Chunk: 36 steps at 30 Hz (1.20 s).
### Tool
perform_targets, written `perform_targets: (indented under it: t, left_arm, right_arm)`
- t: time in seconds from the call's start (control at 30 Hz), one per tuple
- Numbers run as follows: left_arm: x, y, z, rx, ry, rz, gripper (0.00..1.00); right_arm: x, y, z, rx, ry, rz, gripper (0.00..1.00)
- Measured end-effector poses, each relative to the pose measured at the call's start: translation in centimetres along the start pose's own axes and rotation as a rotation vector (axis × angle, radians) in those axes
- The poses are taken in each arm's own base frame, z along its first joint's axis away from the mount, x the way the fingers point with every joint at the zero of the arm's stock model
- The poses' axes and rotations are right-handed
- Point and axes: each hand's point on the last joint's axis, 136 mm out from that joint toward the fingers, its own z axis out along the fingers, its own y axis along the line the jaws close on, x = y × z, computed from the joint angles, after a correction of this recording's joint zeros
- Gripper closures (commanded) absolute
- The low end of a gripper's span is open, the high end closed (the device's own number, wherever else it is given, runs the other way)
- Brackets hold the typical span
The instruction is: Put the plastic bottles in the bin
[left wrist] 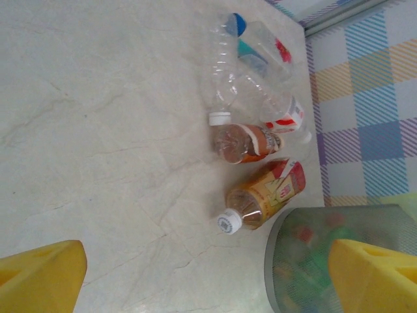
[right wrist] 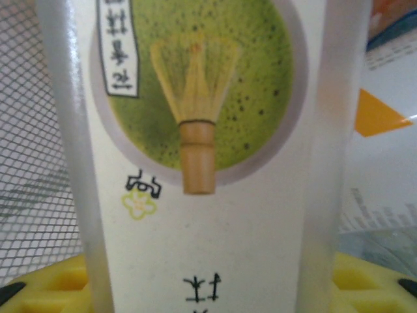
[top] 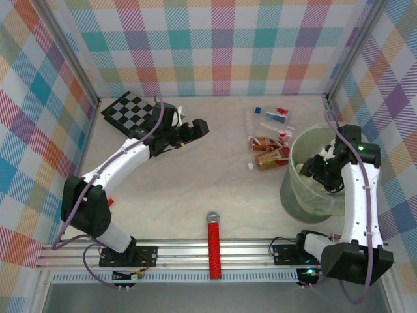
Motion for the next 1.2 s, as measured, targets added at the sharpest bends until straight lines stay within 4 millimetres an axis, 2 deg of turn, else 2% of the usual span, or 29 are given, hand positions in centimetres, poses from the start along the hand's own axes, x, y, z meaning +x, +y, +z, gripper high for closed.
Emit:
perform_targets:
  t: [0.23,0.33,0.57,0.7,0.8,0.97,1.2]
  left_arm:
    - [0.5,4.6,-0.6,-0.083,0.013,-0.084,0.09]
    - [0.2,6.2,-1.9,-0.111,-0.004,-0.119,0.09]
    - [-1.1,8.5,-5.6,-0.138,-0.078,-0.178,0.10]
    - [-1.4,9.6,-6.8,-0.148,-0.098,-0.207,0.10]
    - [-1.6,10.2,-7.5,-0.151,-0.107,-0.226,0.10]
    - [-2.2,11.0,-9.0,-0.145,-0.134,-0.255,0.10]
    - [-3.2,11.9,-13.4,-0.134,-0.218,-0.306,0.10]
  right_arm:
    - [1.3,4.2,1.4,-0.070,0.039,-0.125,0.99]
    - [2.1,6.3,1.9,-0.100,0.057,-0.185,0.99]
    - [4.5,11.5,3.1,-0.187,0.114,-0.327,1.00]
    - [5.8,14.7,3.8,-0.226,0.153,-0.394,1.00]
    - [6.5,17.5,4.0,-0.258,0.180,-0.445,1.00]
    - [7.5,23.3,5.1,-0.306,0.215,-0.546,1.00]
    - [10.3,32.1,7.0,-0.408,0.255,-0.685,1.00]
